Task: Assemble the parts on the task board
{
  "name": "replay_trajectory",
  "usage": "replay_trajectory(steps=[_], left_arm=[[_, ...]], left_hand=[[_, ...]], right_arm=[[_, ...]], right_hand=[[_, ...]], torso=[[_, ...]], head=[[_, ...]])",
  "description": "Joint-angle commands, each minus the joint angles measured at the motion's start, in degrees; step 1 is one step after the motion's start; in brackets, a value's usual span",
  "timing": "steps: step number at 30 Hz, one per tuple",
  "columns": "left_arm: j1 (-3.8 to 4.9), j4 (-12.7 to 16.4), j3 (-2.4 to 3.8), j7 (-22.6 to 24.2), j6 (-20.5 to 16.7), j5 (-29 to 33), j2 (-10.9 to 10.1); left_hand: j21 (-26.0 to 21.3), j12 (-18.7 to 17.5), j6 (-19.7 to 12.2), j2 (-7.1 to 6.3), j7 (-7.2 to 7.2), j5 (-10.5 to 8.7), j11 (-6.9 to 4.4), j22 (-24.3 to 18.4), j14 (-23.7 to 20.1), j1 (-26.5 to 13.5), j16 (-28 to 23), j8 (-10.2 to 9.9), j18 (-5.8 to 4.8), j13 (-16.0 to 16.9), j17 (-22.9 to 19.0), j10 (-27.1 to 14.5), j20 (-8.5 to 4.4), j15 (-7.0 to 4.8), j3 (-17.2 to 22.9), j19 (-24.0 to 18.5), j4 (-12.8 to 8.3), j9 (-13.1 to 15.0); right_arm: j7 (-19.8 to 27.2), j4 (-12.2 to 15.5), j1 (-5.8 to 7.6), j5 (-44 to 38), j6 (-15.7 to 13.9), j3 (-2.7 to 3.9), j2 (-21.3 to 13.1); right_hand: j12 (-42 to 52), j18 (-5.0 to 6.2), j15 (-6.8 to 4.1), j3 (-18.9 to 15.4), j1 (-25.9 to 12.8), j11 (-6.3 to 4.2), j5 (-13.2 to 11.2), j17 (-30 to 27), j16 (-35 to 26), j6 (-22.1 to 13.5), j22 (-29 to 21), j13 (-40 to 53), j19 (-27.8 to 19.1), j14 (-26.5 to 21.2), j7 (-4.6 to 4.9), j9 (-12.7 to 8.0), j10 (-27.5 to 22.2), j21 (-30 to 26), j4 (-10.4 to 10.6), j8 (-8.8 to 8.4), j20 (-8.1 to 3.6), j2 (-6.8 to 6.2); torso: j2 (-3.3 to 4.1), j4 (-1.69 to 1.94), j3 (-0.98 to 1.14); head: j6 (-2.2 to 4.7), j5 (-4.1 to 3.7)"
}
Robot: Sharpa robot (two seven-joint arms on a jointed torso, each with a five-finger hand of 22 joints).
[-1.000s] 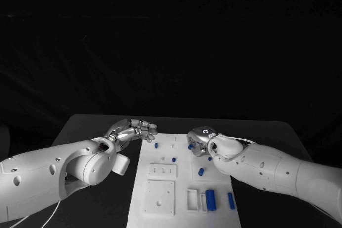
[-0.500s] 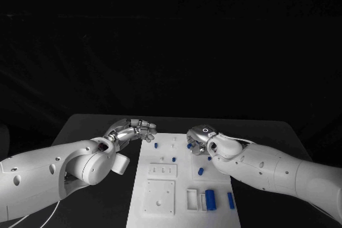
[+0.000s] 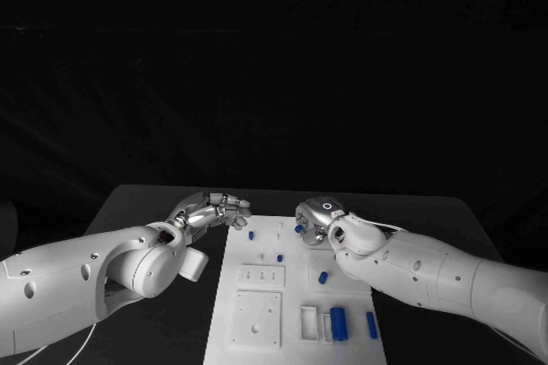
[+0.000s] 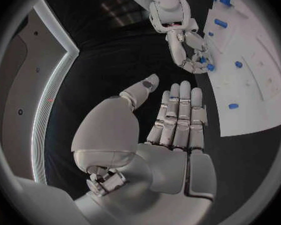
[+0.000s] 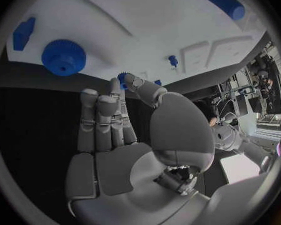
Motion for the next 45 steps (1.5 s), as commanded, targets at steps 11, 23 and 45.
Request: replay_trajectory(steps=[11,23,45], left_arm=[[0.07,-0.2,0.08,0.3,0.7,-0.2,0.4],[0.10,0.4,0.15,0.3,0.5,-0.5,0.1],[0.16,0.5,0.29,0.2,0.4,-0.8,-0.1]], left_hand=[[-0.4,-0.3,0.0,0.22,0.44,-0.23,0.27,-0.1,0.0,-0.3,-0.4,-0.4,0.80,-0.1,-0.1,0.0,0.07,0.23,0.3,-0.1,-0.1,0.1],[-0.4,-0.4,0.0,0.22,0.45,-0.25,0.28,-0.1,0.1,-0.3,-0.5,-0.4,0.80,-0.1,-0.1,0.0,0.09,0.24,0.3,-0.1,-0.1,0.1],[-0.4,-0.5,0.0,0.11,0.46,-0.28,0.30,-0.1,0.1,-0.3,-0.6,-0.5,0.80,-0.1,-0.1,0.0,0.10,0.25,0.3,-0.1,-0.1,0.1]], right_arm=[[-2.0,-2.8,-0.02,-1.2,-0.9,0.75,4.0],[-3.4,-4.0,0.06,-2.0,-0.5,1.46,5.7],[-3.3,-6.0,0.07,-2.6,-0.2,1.50,6.9]], right_hand=[[0.2,2.32,-0.43,0.5,-0.1,-0.16,-0.2,-0.1,0.2,0.5,0.1,0.2,0.4,0.1,0.07,0.1,0.1,0.2,0.1,0.30,-0.04,0.30],[0.2,2.32,-0.42,0.6,-0.1,-0.15,-0.2,-0.1,0.2,0.5,0.2,0.4,0.4,0.1,0.07,0.2,0.0,0.3,0.0,0.26,-0.07,0.32],[0.1,2.32,-0.42,0.7,-0.1,-0.15,-0.2,-0.2,0.2,0.5,0.3,0.7,0.4,0.1,0.06,0.3,0.0,0.3,-0.1,0.19,-0.11,0.14]], torso=[[0.10,0.13,-0.09],[0.68,0.42,-0.32],[2.15,1.06,-0.70]], head=[[0.81,-0.49],[1.03,-0.54],[1.52,-0.66]])
